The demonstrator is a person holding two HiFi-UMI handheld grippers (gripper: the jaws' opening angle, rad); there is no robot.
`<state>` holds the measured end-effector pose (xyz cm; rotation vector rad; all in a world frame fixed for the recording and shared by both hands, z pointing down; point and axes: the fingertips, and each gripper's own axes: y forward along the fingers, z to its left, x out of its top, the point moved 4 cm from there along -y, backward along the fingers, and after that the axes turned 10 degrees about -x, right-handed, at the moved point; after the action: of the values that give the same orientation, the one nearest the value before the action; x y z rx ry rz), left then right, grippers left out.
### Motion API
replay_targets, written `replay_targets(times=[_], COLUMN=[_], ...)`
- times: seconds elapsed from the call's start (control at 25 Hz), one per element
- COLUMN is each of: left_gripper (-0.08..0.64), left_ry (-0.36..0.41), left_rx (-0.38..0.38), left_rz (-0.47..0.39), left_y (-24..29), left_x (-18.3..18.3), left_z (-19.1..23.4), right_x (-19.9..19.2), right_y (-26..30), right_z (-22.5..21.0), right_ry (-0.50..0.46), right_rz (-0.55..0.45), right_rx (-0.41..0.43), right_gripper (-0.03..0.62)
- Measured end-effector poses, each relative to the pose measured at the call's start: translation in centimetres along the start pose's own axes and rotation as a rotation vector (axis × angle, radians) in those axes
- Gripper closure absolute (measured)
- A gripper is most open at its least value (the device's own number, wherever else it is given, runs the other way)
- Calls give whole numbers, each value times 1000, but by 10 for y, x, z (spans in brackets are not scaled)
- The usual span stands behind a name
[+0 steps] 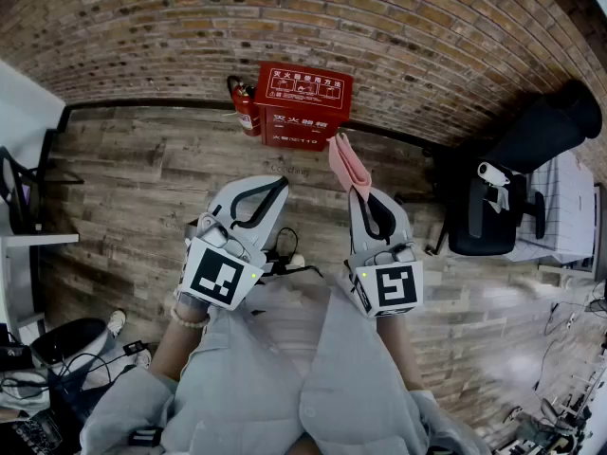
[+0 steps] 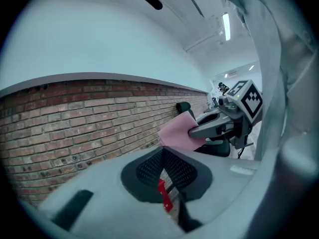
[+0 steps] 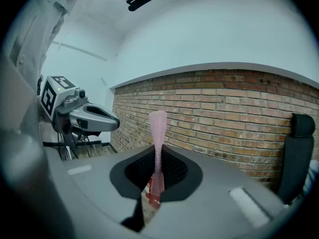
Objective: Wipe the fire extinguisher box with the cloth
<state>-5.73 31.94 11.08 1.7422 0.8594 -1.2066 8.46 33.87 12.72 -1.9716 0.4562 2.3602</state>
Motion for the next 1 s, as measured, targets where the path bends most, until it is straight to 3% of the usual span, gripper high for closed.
replay_targets(times=[1.0], left_gripper=[563], left_ry=[-1], left_rx=[22], left_rz=[17], left_y=[15], left_x=[7], left_z=[-15], right_x=[-9], right_y=[-7], right_z=[-14], right_ry=[13], right_rz=[-5], right_rx=[50], right_gripper=[571])
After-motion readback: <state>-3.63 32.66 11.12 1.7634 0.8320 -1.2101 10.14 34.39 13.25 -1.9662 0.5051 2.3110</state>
